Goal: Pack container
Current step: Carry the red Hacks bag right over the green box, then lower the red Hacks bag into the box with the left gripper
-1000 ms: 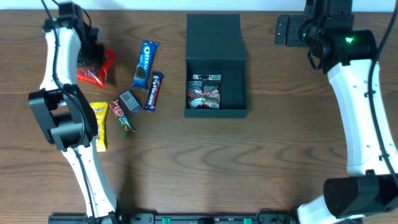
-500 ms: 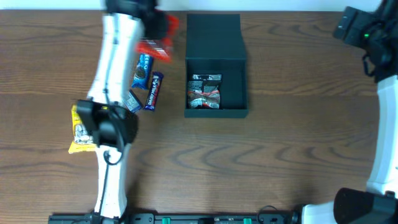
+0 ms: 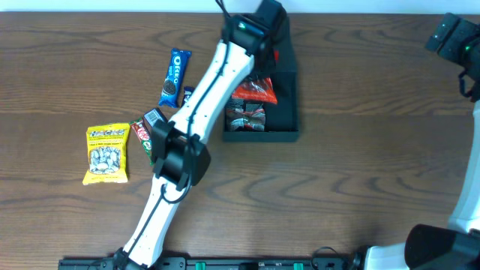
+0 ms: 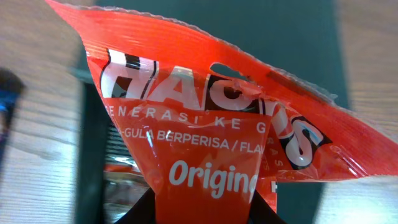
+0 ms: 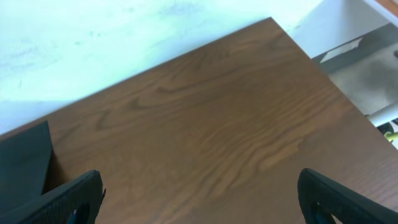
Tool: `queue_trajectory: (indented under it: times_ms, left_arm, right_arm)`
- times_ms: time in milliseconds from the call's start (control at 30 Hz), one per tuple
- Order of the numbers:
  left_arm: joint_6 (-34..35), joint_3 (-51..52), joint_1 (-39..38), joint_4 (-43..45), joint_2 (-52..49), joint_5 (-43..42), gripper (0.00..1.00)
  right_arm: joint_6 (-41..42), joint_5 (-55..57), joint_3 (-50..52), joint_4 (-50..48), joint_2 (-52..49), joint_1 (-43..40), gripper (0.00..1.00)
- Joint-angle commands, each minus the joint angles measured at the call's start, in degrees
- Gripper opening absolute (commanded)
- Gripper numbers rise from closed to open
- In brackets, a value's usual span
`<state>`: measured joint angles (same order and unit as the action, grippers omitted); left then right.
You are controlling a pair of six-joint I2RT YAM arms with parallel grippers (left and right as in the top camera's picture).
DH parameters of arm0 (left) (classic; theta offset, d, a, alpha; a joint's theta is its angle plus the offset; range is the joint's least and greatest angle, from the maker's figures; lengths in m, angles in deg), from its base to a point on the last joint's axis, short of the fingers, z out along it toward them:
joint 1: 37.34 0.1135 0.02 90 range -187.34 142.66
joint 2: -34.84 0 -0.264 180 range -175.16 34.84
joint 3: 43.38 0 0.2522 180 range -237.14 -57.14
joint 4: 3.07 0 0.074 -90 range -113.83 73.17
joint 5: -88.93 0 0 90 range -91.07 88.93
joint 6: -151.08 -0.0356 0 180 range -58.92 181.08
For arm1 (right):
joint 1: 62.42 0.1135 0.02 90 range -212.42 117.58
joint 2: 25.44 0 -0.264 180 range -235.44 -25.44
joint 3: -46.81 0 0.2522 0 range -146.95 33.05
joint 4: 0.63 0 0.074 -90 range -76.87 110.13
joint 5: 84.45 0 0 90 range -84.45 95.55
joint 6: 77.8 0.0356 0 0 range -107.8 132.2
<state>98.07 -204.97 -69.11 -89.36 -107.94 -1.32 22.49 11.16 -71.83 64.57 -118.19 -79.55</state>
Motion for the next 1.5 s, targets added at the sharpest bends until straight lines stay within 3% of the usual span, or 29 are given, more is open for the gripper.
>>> queue_trajectory:
  times_ms: [0, 300, 500, 800, 1133, 1467]
  left_arm:
    - [3.6, -0.5, -1.1, -0.5, -0.3, 1.7, 0.06]
    - [6.0, 2.1, -1.9, 0.2, -0.4, 0.2, 0.06]
    - [7.2, 4.7, -5.3, 2.7, -0.4, 0.8, 0.06]
    - [11.0, 9.1, -8.5, 4.0, -0.4, 3.8, 0.06]
    - [11.4, 9.8, -8.3, 5.7, -0.4, 6.2, 0.06]
    - [10.0, 9.8, -8.3, 7.0, -1.9, 1.6, 0.06]
  right_arm:
    - [0.8, 0.1, -0.4, 0.8, 0.5, -0.5, 0.99]
    - [0.5, 0.2, -0.4, 2.1, 0.5, -0.5, 0.99]
    - [-1.6, 0.2, -0.4, -2.8, 0.5, -0.6, 0.99]
    - [-1.6, -3.8, -0.4, -3.8, 0.5, -5.4, 0.99]
    - [-1.5, -7.2, -0.4, -3.5, 0.5, -6.1, 0.97]
    - [-1.6, -7.1, -0.4, -3.9, 0.5, -6.1, 0.97]
